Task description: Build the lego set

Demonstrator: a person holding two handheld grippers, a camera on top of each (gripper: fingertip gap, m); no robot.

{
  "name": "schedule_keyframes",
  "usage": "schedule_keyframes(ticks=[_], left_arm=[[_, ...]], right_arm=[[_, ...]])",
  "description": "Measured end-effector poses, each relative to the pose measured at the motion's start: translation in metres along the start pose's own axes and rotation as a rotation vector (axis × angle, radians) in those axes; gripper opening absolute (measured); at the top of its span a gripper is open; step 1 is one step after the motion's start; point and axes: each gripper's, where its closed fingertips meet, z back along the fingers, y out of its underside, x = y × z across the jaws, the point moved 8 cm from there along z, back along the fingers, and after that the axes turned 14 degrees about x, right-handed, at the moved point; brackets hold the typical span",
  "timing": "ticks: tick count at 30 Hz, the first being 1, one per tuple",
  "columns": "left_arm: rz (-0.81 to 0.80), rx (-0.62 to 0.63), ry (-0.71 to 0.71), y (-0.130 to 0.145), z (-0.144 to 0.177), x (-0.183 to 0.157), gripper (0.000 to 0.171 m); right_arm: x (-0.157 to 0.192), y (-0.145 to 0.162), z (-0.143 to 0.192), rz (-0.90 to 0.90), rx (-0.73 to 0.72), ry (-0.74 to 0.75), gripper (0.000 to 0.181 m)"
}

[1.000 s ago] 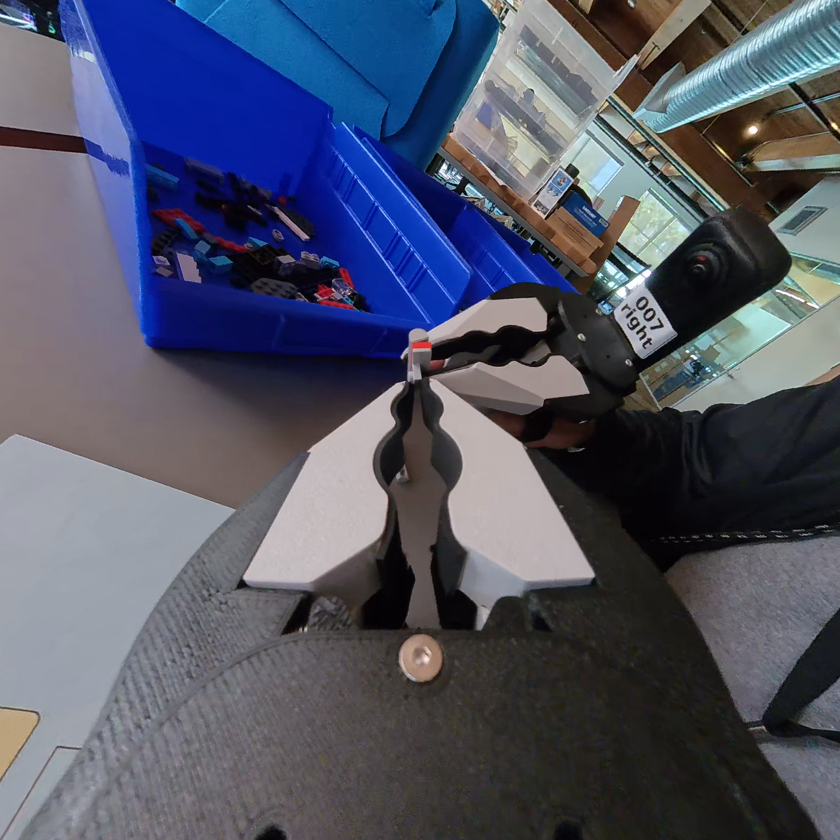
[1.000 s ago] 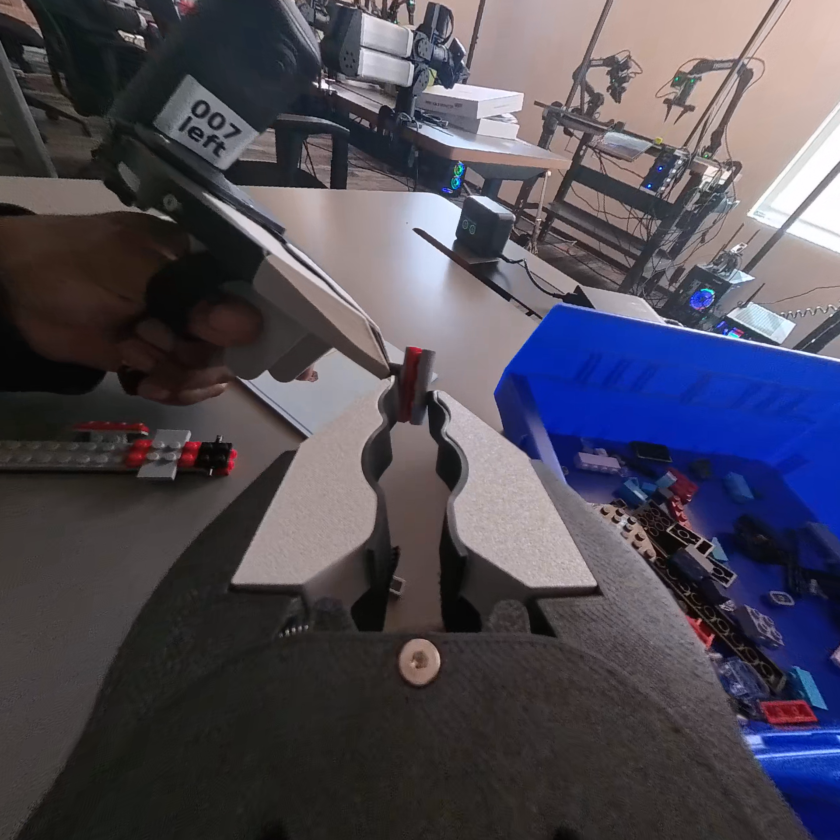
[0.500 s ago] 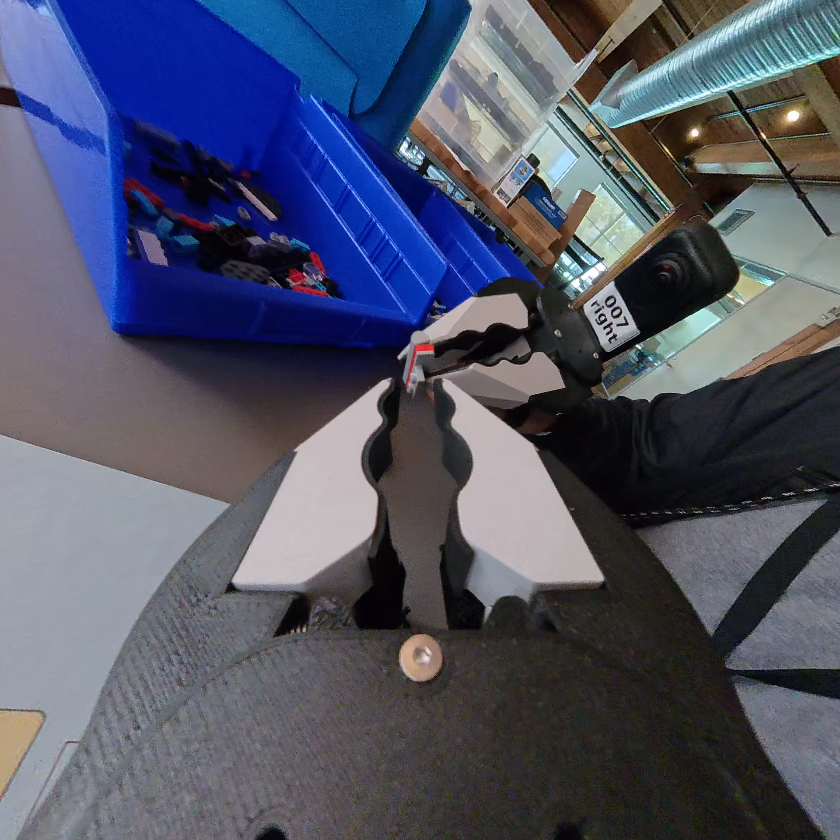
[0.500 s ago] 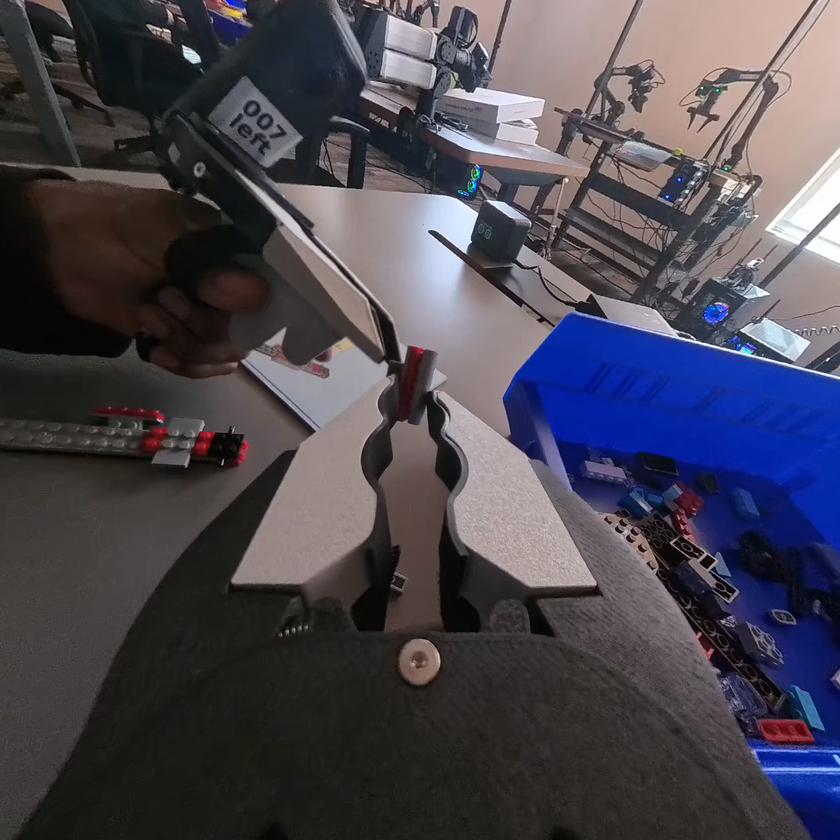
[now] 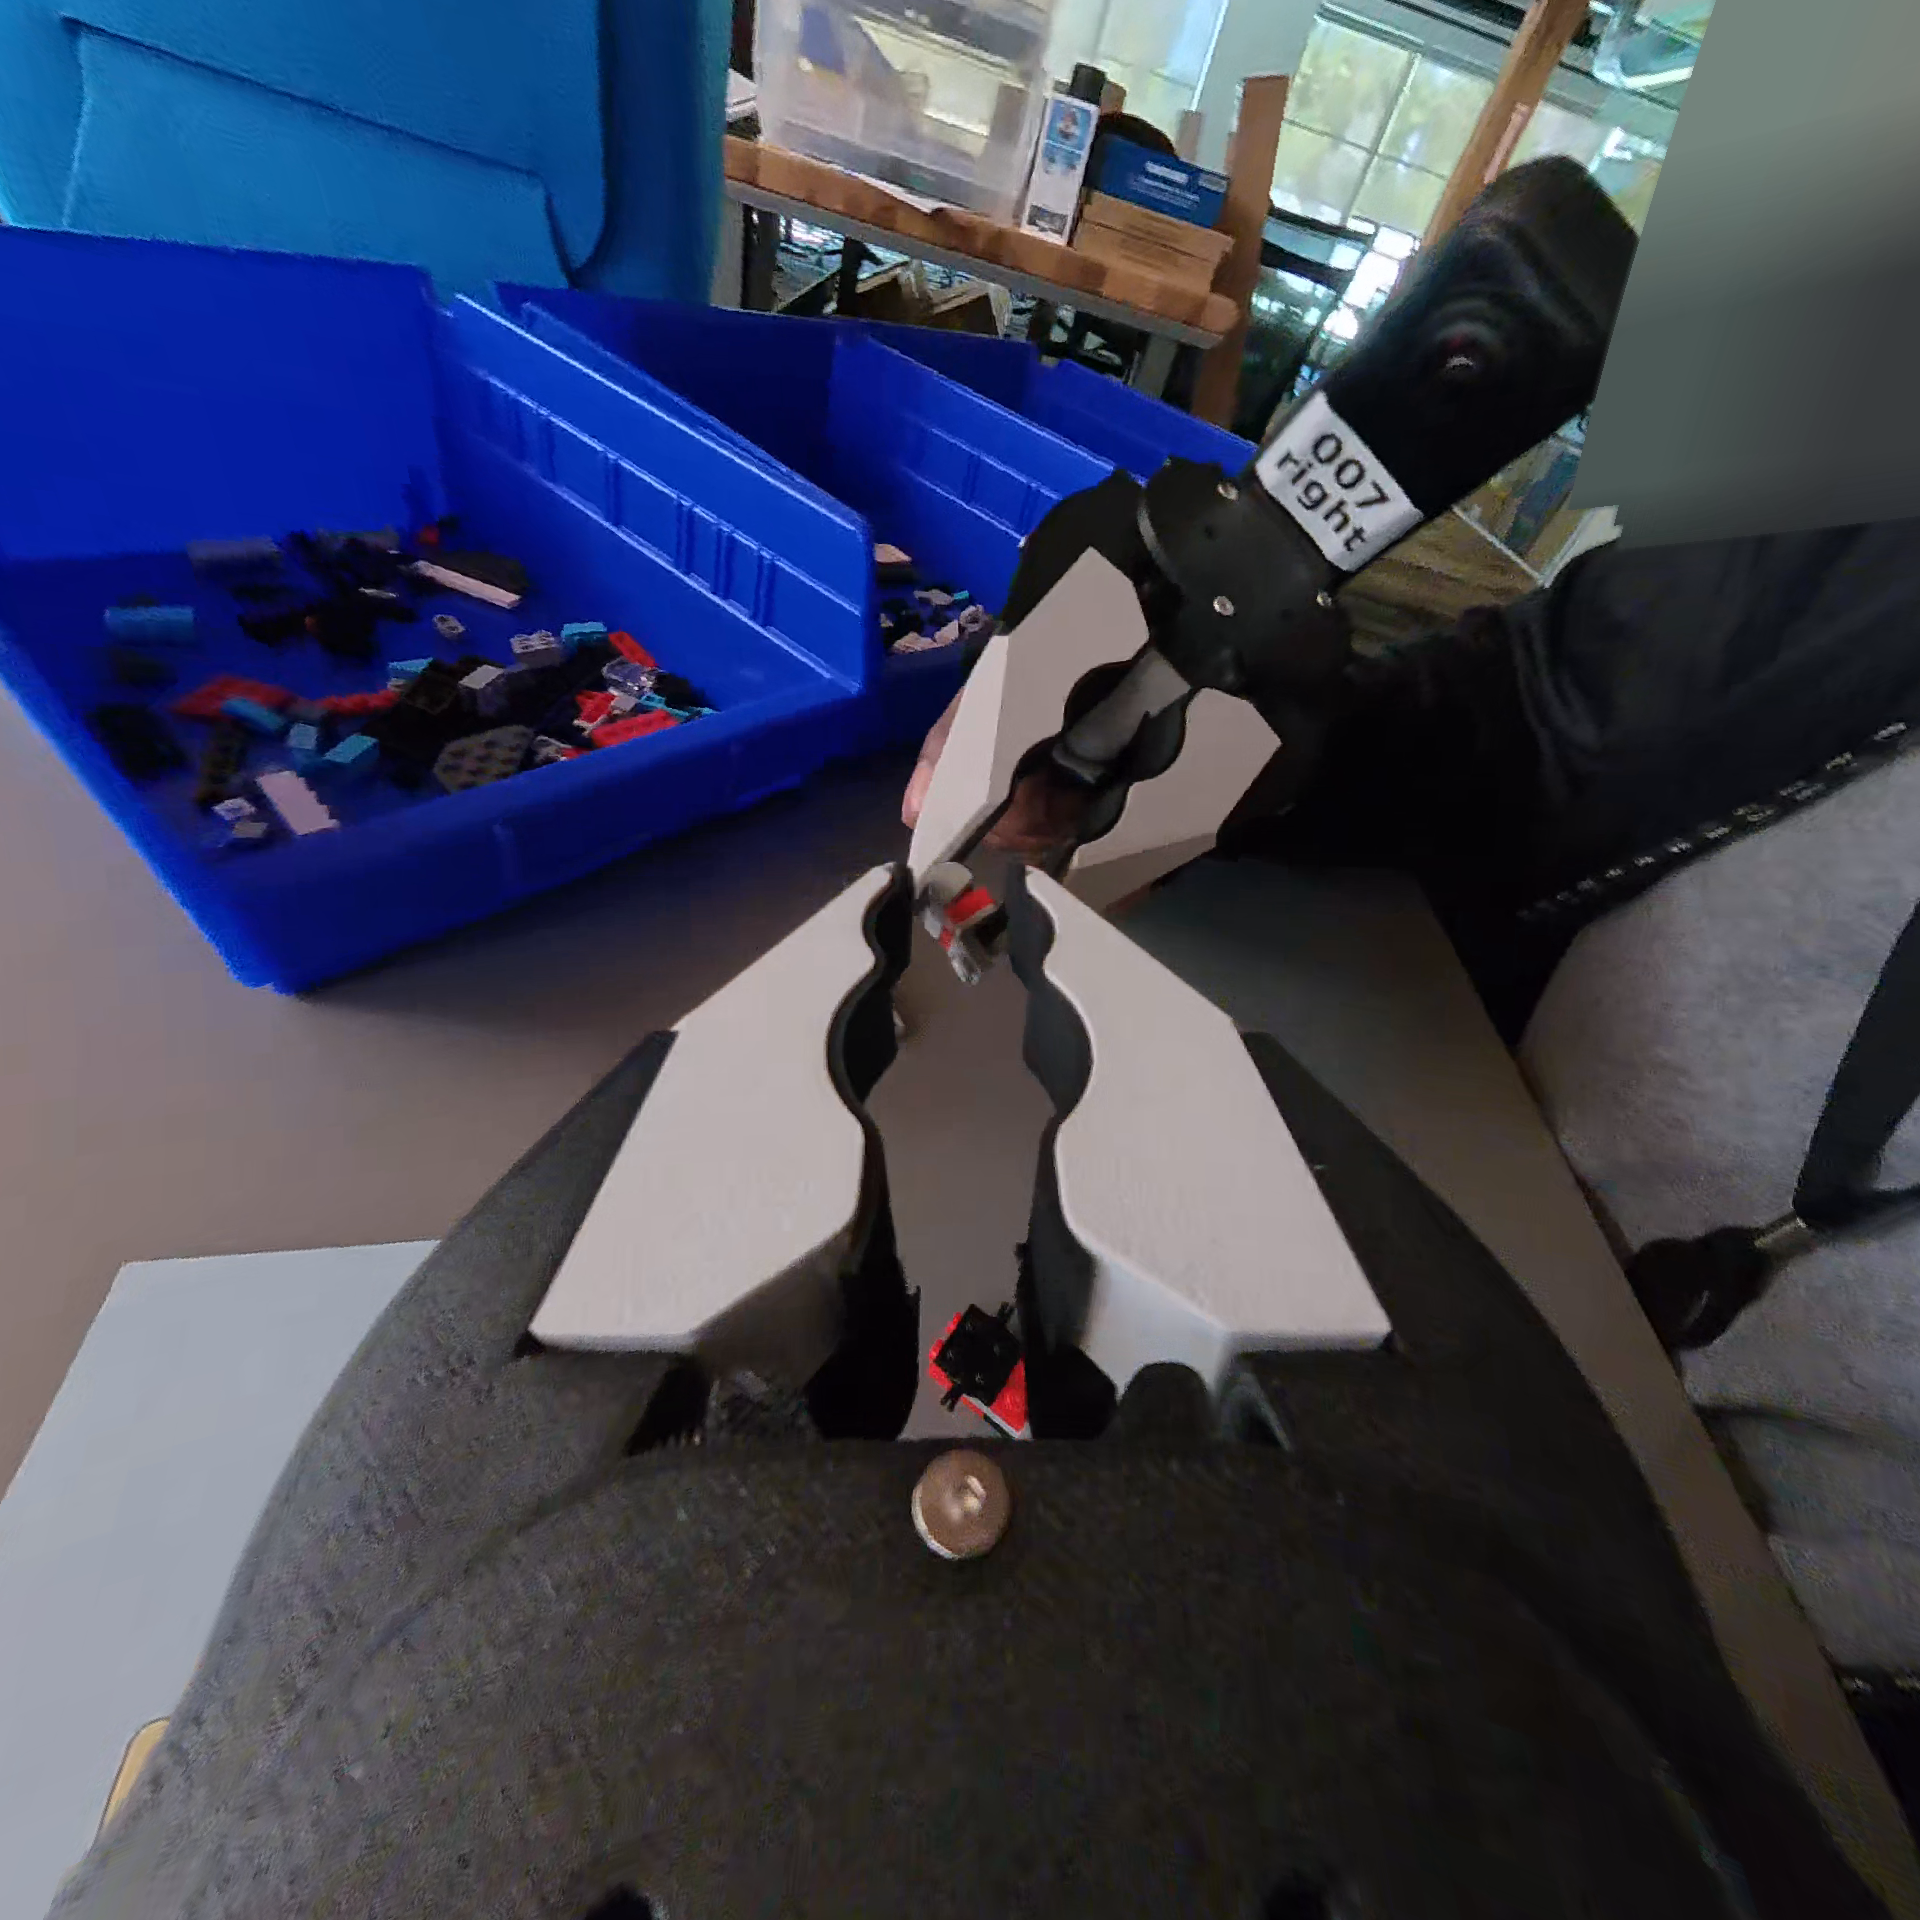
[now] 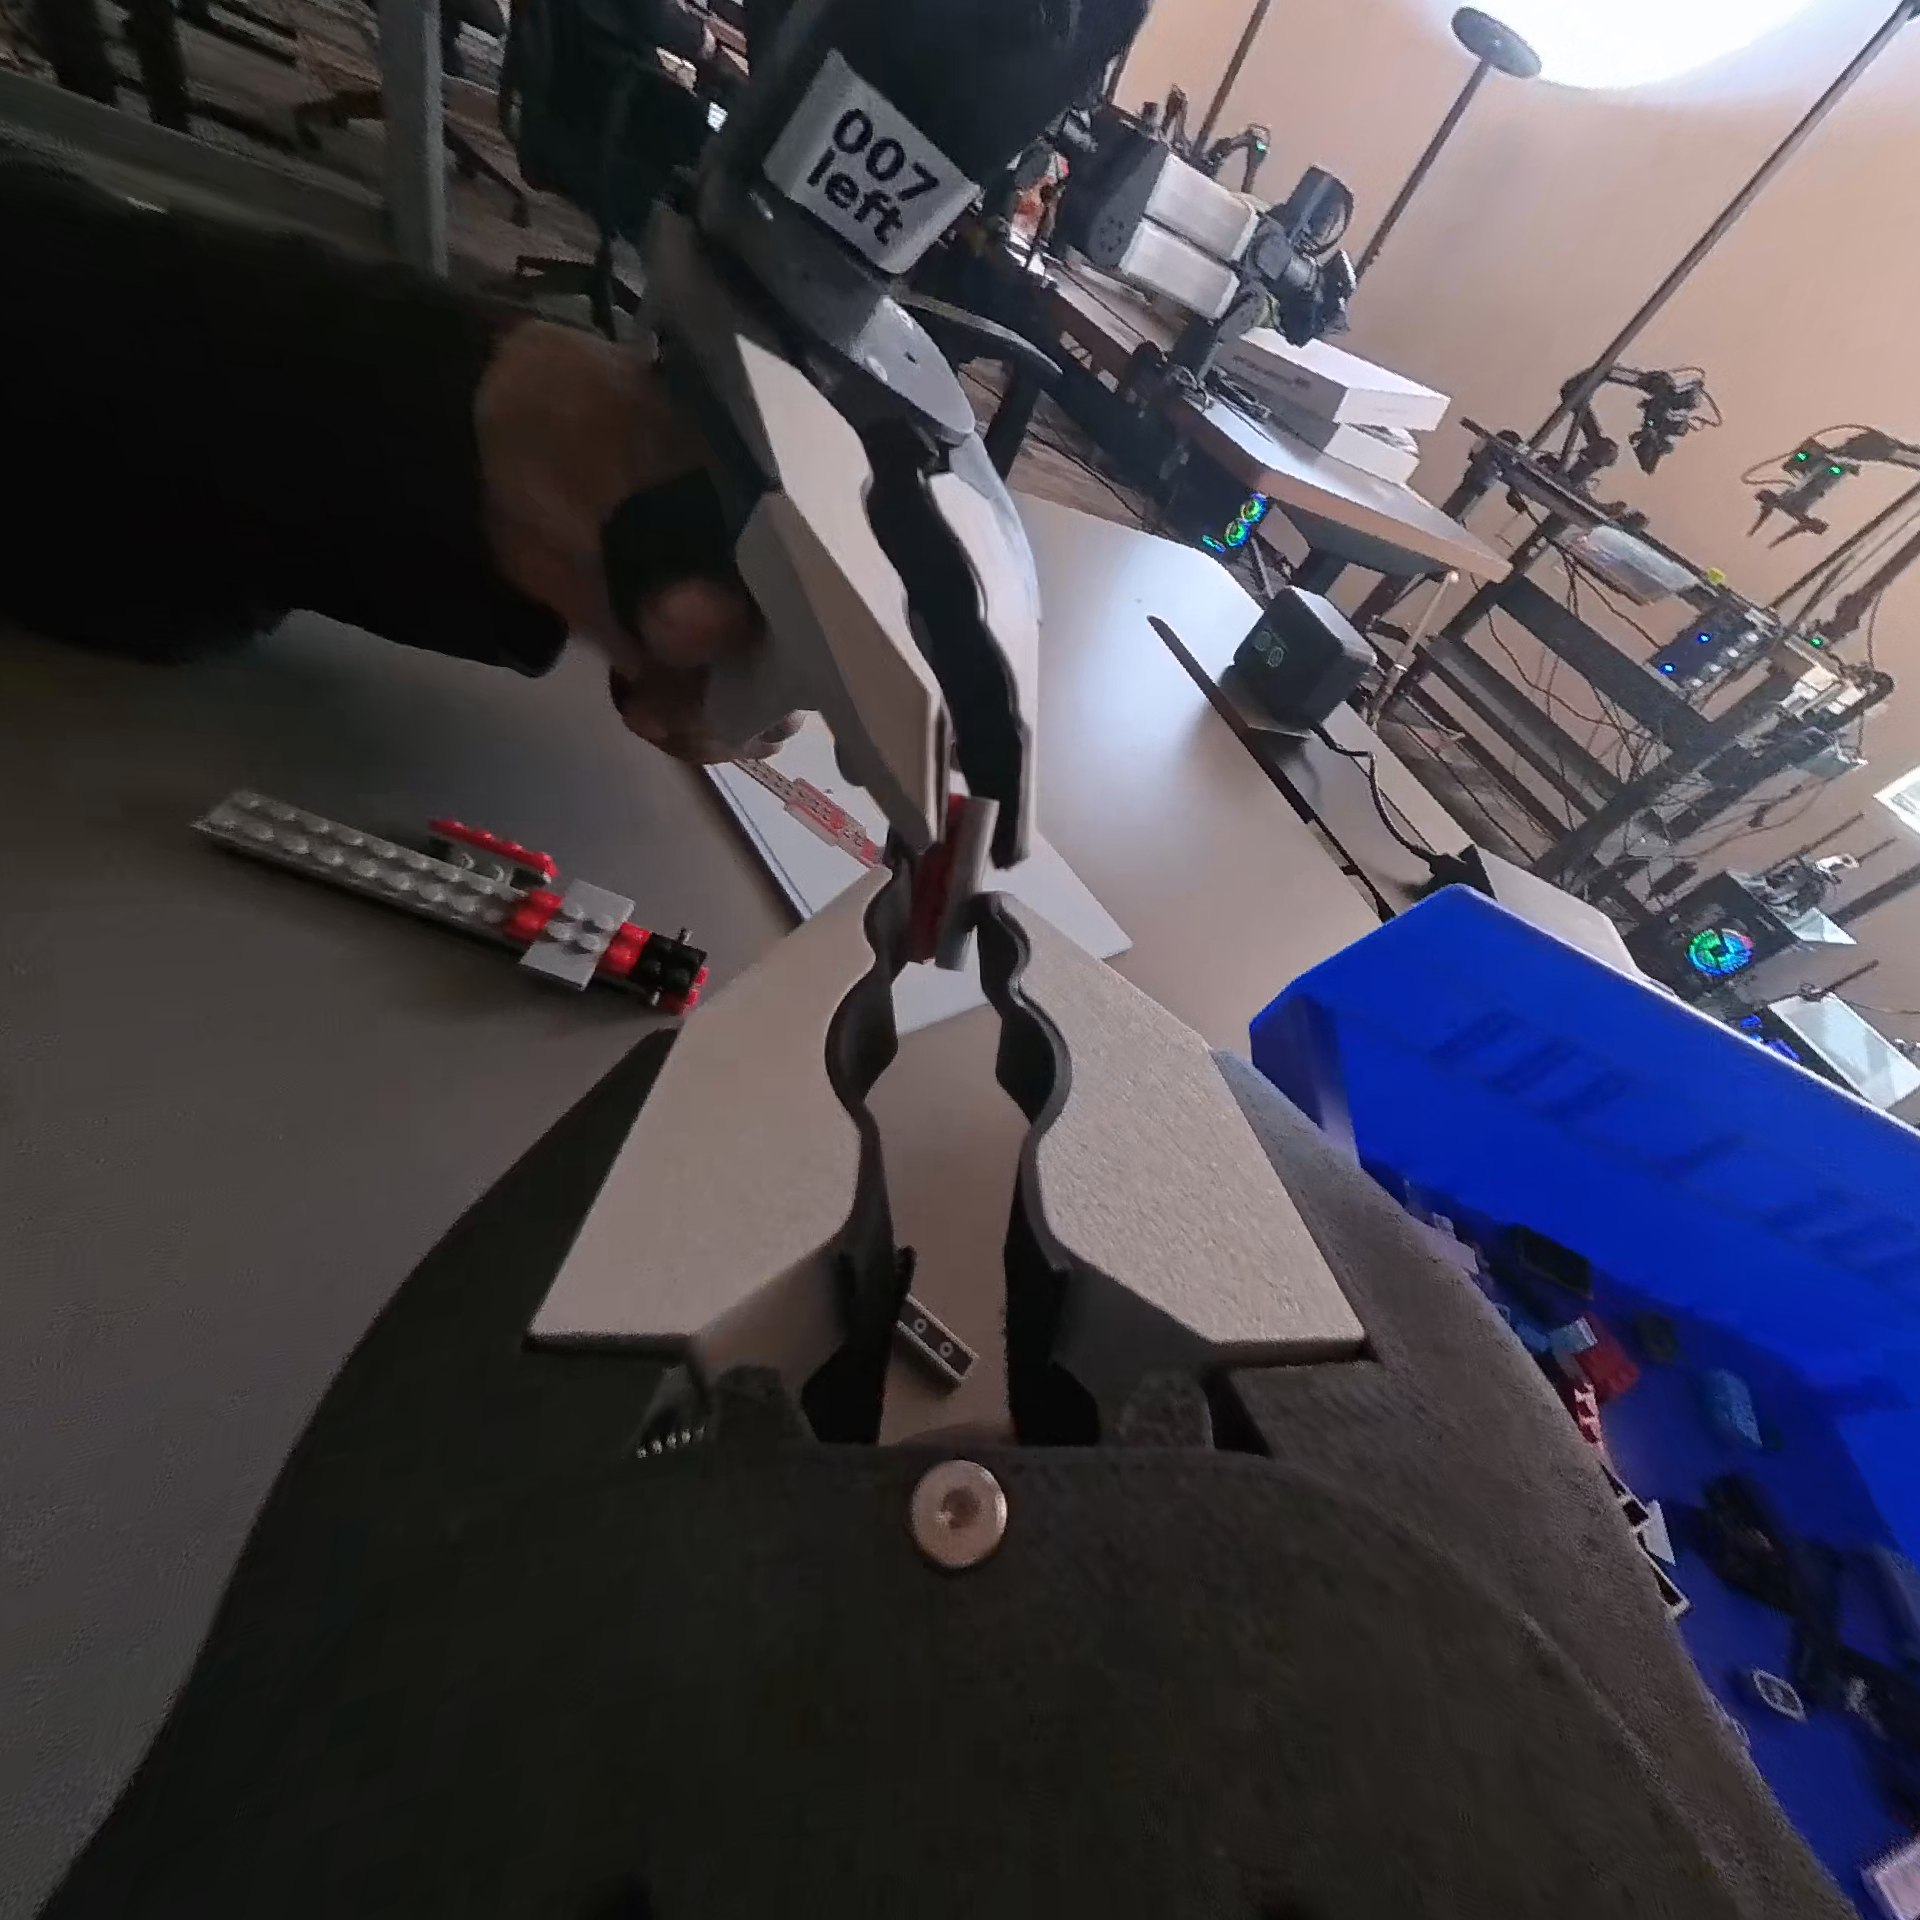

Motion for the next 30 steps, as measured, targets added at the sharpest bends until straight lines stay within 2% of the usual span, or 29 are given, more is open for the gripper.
schedule_keyframes(ticks=[2, 13, 24, 30], left_arm=[[-0.021, -0.003, -0.002, 0.0, -0.001, -0.002, 0.012], [-0.002, -0.036, 0.02, 0.001, -0.004, 0.001, 0.011], [0.173, -0.141, 0.124, 0.003, -0.004, 0.011, 0.011], [0.263, -0.247, 0.2, 0.001, 0.0, 0.015, 0.011]], right_arm=[[0.0, 0.0, 0.001, -0.003, -0.009, -0.012, 0.015], [-0.002, 0.001, 0.002, -0.043, -0.022, -0.06, 0.015], [-0.007, 0.0, 0.002, -0.135, -0.061, -0.042, 0.017], [-0.015, 0.002, 0.006, -0.26, -0.119, -0.113, 0.021]])
